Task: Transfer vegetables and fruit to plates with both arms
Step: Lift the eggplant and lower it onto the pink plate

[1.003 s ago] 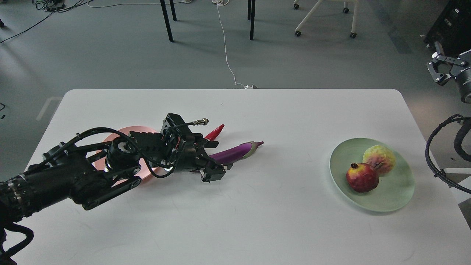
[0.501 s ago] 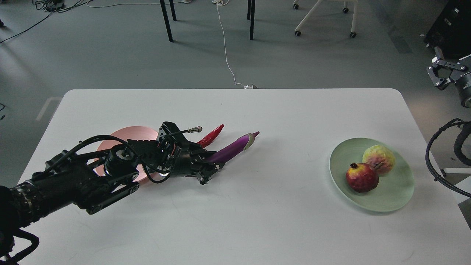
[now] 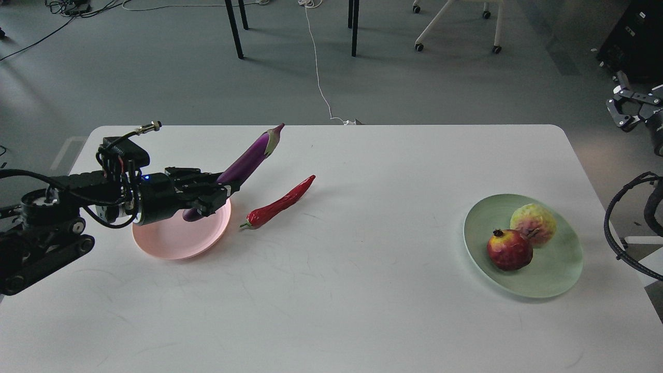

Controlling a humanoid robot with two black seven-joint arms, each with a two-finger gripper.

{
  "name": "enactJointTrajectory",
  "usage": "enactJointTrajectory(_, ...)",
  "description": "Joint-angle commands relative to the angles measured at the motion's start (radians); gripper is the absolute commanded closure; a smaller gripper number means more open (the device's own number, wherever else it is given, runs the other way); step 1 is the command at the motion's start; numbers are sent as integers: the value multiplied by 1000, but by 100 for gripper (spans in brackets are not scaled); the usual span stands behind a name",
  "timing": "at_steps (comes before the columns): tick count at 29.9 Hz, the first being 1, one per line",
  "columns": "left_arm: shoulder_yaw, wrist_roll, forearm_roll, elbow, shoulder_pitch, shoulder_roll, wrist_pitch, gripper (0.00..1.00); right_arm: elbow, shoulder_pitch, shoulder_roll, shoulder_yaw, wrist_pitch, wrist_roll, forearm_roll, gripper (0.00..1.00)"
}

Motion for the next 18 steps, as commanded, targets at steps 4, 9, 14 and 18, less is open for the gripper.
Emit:
enactJointTrajectory(4,4,-2,15,52,93,52,2,77,3,-3,0,-3,0,3,-1,0)
enactJointTrajectory(9,4,0,17,104,104,41,2,69,1,-1,0,-3,0,3,-1,0)
enactJointTrajectory(14,3,-2,15,118,101,37,2,21,4,-3,2,-5,0,3,-1,0)
enactJointTrajectory(18,4,-5,15,118,96,43,-1,20,1,-4,0,-3,0,3,-1,0)
